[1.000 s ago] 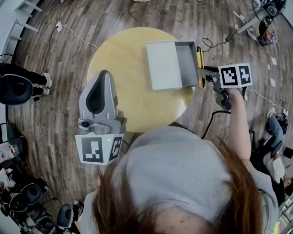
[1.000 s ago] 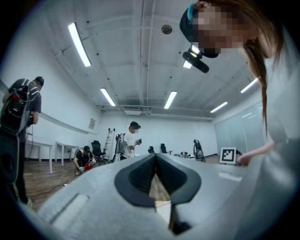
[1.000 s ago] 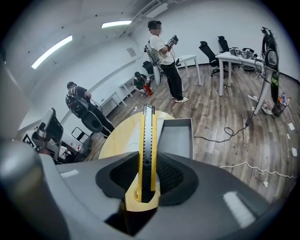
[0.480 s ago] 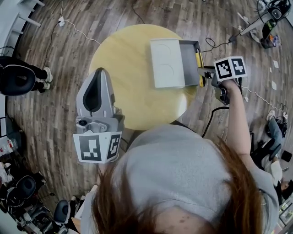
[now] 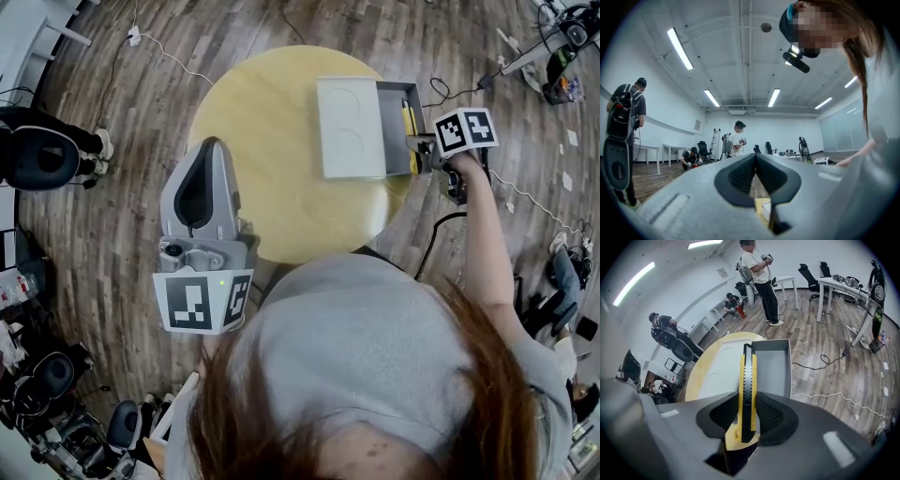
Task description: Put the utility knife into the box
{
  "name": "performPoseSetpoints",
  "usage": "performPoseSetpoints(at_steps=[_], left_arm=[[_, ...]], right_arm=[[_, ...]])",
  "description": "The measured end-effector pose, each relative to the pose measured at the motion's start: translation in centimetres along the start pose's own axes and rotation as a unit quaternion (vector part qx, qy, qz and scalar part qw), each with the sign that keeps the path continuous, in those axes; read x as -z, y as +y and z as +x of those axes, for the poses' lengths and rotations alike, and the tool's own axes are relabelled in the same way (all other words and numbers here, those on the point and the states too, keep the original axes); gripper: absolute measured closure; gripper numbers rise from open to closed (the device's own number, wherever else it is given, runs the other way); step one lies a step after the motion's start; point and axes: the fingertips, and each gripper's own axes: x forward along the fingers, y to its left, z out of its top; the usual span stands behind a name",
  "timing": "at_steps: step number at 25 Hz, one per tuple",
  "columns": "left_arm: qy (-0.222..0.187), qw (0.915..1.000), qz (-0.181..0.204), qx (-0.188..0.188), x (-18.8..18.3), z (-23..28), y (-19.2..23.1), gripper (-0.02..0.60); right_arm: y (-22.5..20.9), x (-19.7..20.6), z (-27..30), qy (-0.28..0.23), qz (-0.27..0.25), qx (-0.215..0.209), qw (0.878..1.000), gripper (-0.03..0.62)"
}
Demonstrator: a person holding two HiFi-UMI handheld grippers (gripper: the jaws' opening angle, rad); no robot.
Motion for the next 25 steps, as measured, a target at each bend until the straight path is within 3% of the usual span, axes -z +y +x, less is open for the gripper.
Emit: performPoseSetpoints(at_steps=[25], left_arm=[[0.024, 0.9992, 0.008, -0.031, 0.7, -0.4, 2.2, 0.588]], right_arm=[[-2.7, -0.2, 5.9, 0.047, 0.039, 0.014, 0.998, 0.473]])
